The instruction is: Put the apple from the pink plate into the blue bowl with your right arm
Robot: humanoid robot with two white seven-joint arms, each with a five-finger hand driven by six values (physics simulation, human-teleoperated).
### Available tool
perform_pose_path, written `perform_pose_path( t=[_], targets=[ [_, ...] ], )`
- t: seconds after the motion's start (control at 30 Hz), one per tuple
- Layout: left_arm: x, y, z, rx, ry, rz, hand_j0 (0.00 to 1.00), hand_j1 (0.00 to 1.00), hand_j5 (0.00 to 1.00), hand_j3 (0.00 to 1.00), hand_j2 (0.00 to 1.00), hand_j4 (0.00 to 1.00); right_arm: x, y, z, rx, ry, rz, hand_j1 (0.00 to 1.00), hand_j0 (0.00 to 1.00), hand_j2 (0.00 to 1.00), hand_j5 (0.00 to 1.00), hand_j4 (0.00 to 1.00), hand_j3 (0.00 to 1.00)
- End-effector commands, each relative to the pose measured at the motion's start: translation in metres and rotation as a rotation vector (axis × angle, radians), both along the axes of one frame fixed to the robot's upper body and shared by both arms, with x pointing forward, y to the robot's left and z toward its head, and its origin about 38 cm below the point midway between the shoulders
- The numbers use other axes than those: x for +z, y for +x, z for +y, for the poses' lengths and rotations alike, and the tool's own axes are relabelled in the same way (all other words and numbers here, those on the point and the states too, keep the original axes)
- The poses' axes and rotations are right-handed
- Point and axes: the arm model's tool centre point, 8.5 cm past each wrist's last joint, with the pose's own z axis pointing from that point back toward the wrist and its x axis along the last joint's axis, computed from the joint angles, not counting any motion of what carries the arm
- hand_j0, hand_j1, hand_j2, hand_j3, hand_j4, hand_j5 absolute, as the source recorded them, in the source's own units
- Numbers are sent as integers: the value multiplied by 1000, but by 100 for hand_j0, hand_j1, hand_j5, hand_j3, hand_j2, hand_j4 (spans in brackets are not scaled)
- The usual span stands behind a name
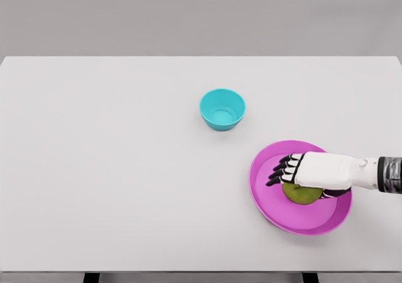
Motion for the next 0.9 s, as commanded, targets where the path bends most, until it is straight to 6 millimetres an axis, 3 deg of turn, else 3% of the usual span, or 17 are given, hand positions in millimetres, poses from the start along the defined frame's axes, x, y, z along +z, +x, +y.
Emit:
perform_pose_path(
  t=[0.0,0.17,0.53,0.87],
  targets=[
    [0,0,0,0,0,0,100,100,100,100,100,100,0,0,-1,-2,-5,7,78,78,78,78,78,78],
    [0,0,0,0,0,0,100,100,100,100,100,100,0,0,-1,-2,-5,7,64,64,64,64,64,64],
    [0,0,0,0,0,0,100,100,100,100,100,100,7,5,-1,-5,-2,-16,63,63,63,63,63,63],
    [0,0,0,0,0,0,100,100,100,100,100,100,30,18,-1,-8,5,-82,64,64,64,64,64,64]
  ],
)
